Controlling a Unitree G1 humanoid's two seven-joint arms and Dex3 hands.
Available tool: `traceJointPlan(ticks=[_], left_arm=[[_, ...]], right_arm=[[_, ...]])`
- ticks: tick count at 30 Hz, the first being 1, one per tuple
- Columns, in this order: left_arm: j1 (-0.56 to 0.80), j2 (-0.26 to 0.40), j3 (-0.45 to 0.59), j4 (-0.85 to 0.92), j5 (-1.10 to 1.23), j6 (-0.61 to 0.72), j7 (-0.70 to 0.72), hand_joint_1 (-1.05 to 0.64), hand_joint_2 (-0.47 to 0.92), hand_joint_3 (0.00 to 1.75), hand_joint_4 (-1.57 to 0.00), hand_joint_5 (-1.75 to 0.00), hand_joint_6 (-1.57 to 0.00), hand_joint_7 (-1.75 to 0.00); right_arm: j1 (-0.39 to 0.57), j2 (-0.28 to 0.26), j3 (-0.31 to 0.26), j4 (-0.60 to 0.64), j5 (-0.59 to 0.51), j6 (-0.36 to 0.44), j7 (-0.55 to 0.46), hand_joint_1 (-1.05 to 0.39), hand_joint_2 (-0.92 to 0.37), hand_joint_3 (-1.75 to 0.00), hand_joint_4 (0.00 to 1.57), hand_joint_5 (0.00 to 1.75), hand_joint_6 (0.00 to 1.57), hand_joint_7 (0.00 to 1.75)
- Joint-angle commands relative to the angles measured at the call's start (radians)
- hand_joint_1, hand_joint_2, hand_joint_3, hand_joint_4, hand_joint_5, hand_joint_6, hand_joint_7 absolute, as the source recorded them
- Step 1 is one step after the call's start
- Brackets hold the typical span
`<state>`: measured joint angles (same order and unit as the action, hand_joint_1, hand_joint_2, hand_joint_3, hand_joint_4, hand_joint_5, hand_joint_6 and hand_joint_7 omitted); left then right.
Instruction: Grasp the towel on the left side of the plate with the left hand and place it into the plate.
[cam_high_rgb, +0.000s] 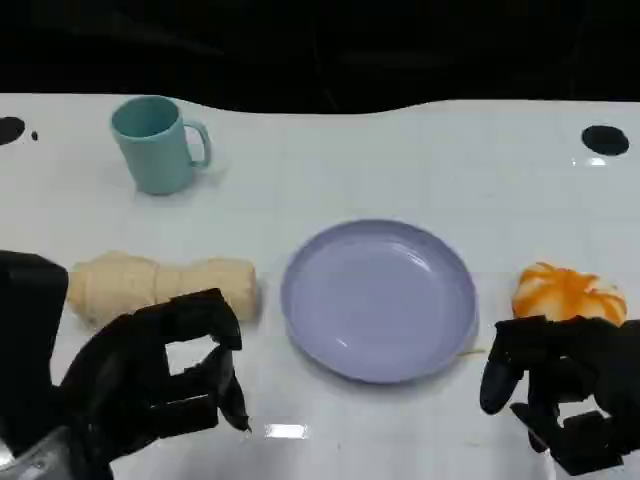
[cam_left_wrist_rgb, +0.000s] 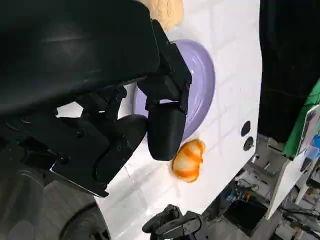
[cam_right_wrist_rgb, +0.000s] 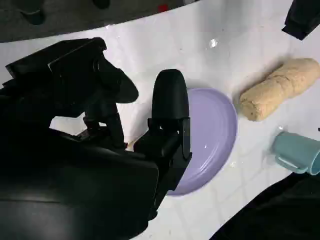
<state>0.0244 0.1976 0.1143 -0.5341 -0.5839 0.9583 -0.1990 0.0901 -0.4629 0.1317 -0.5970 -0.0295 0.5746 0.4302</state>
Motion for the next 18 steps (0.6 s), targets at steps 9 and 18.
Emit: traceJointPlan(ticks=[9,18], left_arm=[[-0.004,0.017,0.003,-0.003,0.006,-0.002,0.007,-0.08,0.54,1.38,-0.82,-1.75,-0.69,-1.75],[-0.004,0.02,0.004,0.01,0.004,-0.018,-0.004,-0.08,0.54,1.38,-0.82,-1.75,-0.69,-1.75]], right_arm=[[-0.004,0.0,-0.005,0.002,0.001,-0.008,-0.004,0.04,-0.62,-1.01,0.7,1.67,0.68,1.43],[-0.008,-0.001,-0.003,0.001,0.0,-0.003,-0.004,0.03,-0.61,-1.02,0.7,1.68,0.68,1.43]])
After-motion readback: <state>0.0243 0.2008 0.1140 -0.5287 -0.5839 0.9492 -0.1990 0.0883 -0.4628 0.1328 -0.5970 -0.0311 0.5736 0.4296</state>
